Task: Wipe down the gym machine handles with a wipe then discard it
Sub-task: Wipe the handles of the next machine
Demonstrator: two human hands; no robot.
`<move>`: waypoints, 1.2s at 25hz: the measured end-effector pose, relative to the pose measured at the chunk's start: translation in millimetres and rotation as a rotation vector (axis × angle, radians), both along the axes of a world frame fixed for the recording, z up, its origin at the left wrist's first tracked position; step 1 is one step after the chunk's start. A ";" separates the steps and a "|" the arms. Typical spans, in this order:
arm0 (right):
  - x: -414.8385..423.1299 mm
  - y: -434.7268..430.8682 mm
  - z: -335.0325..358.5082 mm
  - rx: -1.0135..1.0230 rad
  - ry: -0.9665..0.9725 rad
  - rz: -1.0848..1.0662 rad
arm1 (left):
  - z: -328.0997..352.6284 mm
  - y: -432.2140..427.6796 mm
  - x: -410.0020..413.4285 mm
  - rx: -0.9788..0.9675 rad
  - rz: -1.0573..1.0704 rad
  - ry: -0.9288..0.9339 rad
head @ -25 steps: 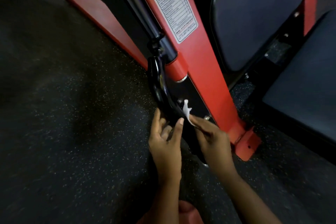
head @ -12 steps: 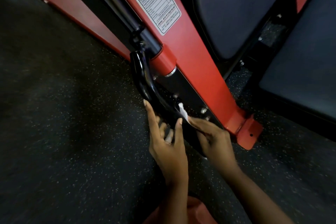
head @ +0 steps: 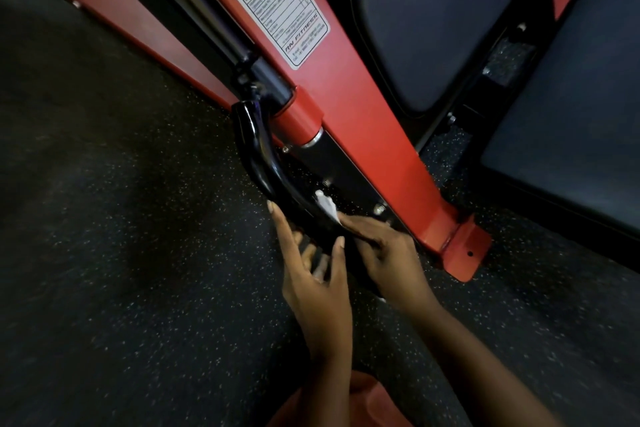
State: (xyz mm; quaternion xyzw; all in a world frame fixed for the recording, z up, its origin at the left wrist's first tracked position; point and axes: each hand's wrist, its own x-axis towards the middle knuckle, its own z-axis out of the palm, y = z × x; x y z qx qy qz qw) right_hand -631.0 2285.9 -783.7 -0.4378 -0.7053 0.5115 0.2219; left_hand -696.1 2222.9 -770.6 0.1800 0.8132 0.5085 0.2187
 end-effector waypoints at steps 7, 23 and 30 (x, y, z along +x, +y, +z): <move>69.7 -23.0 -40.8 -0.079 -0.281 0.010 | -11.2 -4.2 13.7 -0.052 -0.046 -0.032; 54.1 -63.8 -56.8 -0.530 -0.163 -0.744 | -12.4 -7.1 15.6 -0.066 -0.068 -0.034; 41.3 -74.2 -51.3 -0.793 0.050 -1.057 | -16.9 -9.0 19.3 -0.072 -0.076 -0.014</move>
